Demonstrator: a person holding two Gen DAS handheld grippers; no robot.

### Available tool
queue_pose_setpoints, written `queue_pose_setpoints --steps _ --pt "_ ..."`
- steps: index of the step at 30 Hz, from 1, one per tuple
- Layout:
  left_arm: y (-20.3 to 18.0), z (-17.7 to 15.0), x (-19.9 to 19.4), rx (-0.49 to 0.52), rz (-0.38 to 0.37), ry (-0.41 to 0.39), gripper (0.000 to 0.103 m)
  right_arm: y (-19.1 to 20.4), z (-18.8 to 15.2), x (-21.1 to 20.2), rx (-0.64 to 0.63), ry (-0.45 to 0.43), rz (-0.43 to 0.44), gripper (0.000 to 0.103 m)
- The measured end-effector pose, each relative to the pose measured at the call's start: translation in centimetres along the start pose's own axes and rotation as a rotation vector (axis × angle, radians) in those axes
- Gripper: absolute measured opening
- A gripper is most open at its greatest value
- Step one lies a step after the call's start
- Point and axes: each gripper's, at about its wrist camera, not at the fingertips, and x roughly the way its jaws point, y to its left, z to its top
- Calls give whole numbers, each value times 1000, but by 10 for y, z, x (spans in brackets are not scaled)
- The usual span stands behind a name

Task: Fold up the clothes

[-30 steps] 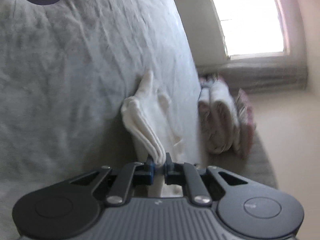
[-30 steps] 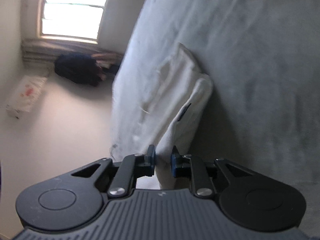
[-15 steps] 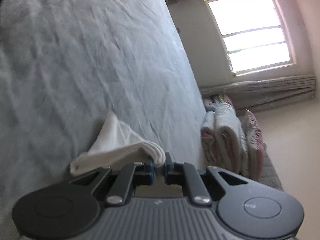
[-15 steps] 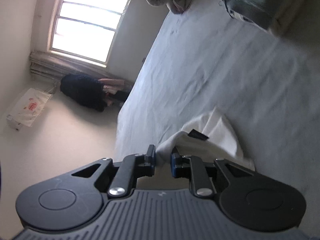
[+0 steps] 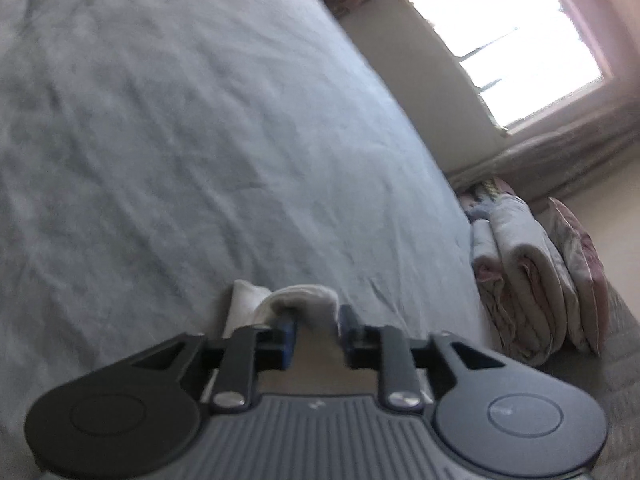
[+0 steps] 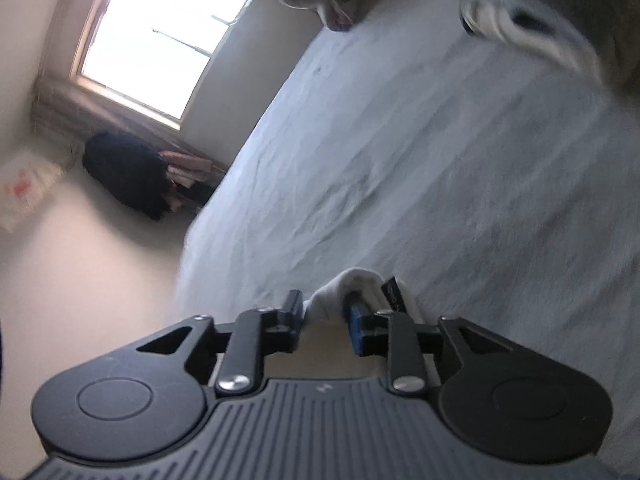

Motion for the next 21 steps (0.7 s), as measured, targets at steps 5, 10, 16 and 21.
queue_pose_setpoints --steps 5,10,16,21 --pt "-26 -10 -15 226 30 -139 67 34 -15 -5 -272 -113 -92 61" --pt "-51 -37 0 514 73 -143 73 72 -58 17 -608 -110 -185 61" --pt "-58 -63 32 759 172 -97 77 73 -93 44 -790 -36 -267 59" --pt "-45 -54 32 781 185 -122 77 63 -81 48 -781 -38 -283 53"
